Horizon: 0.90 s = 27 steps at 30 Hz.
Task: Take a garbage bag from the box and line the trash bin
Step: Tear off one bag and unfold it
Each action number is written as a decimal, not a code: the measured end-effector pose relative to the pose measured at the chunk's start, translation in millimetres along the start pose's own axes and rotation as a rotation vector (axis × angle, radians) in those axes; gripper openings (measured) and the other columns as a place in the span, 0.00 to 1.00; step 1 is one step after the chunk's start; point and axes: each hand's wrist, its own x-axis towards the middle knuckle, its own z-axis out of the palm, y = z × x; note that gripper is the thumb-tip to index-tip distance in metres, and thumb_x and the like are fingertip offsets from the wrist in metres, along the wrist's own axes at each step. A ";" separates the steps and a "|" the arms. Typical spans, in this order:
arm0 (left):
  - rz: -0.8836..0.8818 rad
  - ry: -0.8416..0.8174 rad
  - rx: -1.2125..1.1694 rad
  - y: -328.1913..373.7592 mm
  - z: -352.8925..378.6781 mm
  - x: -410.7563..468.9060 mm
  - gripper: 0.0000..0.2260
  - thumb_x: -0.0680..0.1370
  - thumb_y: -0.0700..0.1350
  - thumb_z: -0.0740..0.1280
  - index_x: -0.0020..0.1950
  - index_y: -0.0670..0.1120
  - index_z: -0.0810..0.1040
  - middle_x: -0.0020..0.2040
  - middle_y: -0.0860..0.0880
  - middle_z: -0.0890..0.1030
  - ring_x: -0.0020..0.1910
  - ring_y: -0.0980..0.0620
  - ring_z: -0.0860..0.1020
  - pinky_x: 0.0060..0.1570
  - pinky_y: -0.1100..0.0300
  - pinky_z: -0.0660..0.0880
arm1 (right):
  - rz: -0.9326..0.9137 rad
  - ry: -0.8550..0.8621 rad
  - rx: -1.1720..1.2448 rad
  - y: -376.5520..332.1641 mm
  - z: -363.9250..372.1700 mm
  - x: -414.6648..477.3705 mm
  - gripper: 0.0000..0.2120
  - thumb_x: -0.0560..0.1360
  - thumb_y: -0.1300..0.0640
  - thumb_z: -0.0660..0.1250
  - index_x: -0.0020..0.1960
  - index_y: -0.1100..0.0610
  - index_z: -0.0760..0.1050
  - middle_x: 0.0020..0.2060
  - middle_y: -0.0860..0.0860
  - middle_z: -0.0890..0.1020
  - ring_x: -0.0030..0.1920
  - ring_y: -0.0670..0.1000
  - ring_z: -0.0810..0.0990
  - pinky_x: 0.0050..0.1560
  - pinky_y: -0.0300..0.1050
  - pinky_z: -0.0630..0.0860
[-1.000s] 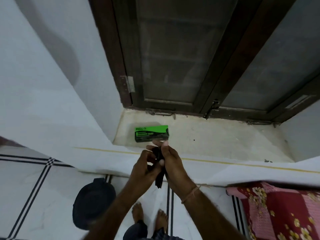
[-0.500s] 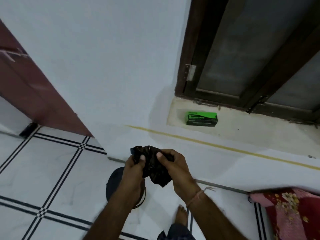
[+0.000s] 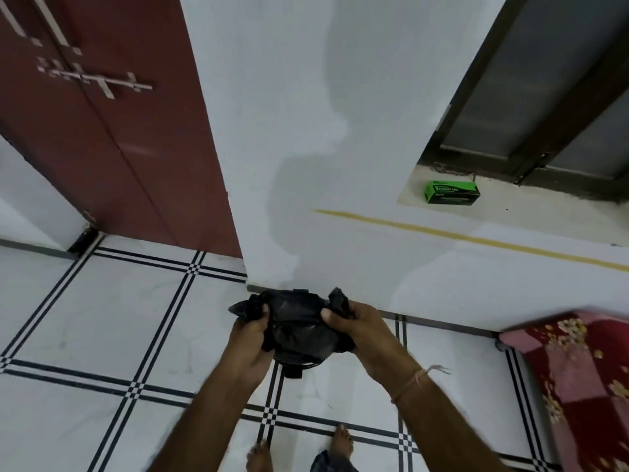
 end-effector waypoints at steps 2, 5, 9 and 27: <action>-0.010 0.009 -0.025 -2.8 -10.8 -6.0 0.15 0.86 0.46 0.60 0.65 0.38 0.78 0.60 0.39 0.85 0.55 0.43 0.86 0.48 0.51 0.84 | -0.053 0.061 0.016 4.1 9.8 -11.3 0.10 0.78 0.61 0.72 0.58 0.63 0.84 0.47 0.53 0.89 0.46 0.50 0.88 0.43 0.39 0.81; -0.024 0.039 -0.057 -7.1 -23.0 -14.0 0.14 0.85 0.45 0.61 0.65 0.39 0.77 0.61 0.40 0.83 0.56 0.45 0.83 0.48 0.53 0.80 | -0.147 0.114 0.023 5.9 17.8 -26.5 0.03 0.79 0.63 0.71 0.51 0.62 0.82 0.37 0.47 0.86 0.37 0.45 0.85 0.37 0.34 0.78; 0.058 0.044 0.311 -13.9 -36.9 -24.2 0.16 0.79 0.48 0.72 0.64 0.44 0.77 0.60 0.42 0.83 0.56 0.47 0.83 0.55 0.49 0.80 | -0.258 0.164 -0.036 7.2 14.6 -42.3 0.02 0.78 0.62 0.72 0.47 0.59 0.80 0.35 0.46 0.83 0.37 0.45 0.82 0.39 0.37 0.77; 0.306 -0.293 0.269 -1.0 26.4 -54.2 0.13 0.82 0.43 0.65 0.60 0.34 0.74 0.59 0.35 0.83 0.57 0.42 0.84 0.50 0.57 0.82 | -0.367 0.115 0.066 -25.0 -0.2 -39.6 0.08 0.81 0.62 0.69 0.46 0.66 0.81 0.38 0.58 0.85 0.37 0.50 0.84 0.39 0.42 0.80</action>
